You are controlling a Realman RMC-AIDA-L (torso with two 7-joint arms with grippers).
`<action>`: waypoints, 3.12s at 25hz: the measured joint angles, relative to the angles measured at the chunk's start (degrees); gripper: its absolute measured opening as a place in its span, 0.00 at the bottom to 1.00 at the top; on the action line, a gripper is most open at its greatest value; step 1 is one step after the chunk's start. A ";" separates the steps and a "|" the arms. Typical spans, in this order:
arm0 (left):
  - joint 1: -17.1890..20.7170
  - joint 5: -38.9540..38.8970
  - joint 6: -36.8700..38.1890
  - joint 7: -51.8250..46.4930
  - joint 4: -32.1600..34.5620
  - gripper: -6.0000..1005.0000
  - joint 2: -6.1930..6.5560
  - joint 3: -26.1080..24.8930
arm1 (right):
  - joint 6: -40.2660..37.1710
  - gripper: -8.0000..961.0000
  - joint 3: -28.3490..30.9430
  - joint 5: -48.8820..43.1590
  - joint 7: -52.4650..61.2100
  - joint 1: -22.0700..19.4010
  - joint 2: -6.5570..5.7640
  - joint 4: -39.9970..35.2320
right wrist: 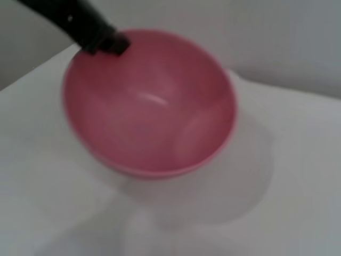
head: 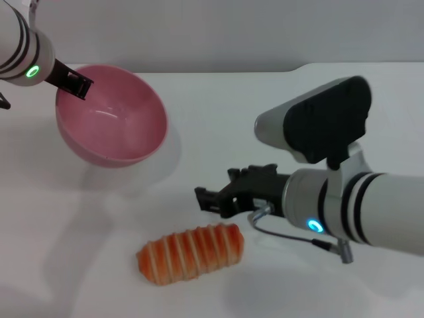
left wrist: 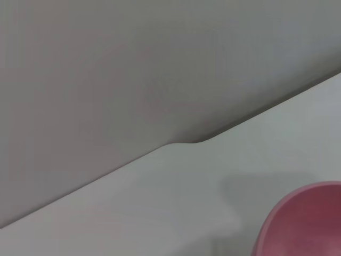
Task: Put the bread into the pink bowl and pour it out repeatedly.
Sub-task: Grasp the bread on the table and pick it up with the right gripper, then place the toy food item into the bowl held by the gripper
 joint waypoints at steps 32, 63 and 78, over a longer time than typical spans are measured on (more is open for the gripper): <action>-0.54 -0.11 1.69 0.07 -2.89 0.05 0.09 0.23 | -4.28 0.69 -3.88 16.31 -0.32 12.57 0.09 21.97; 0.00 -0.50 4.18 2.02 -5.99 0.05 0.03 -0.01 | 6.11 0.42 5.75 2.49 -5.56 3.22 -0.09 -6.10; -0.98 -7.50 5.68 2.13 -7.26 0.05 -0.29 6.03 | 6.51 0.29 10.67 -3.08 -5.87 5.66 -0.11 -10.97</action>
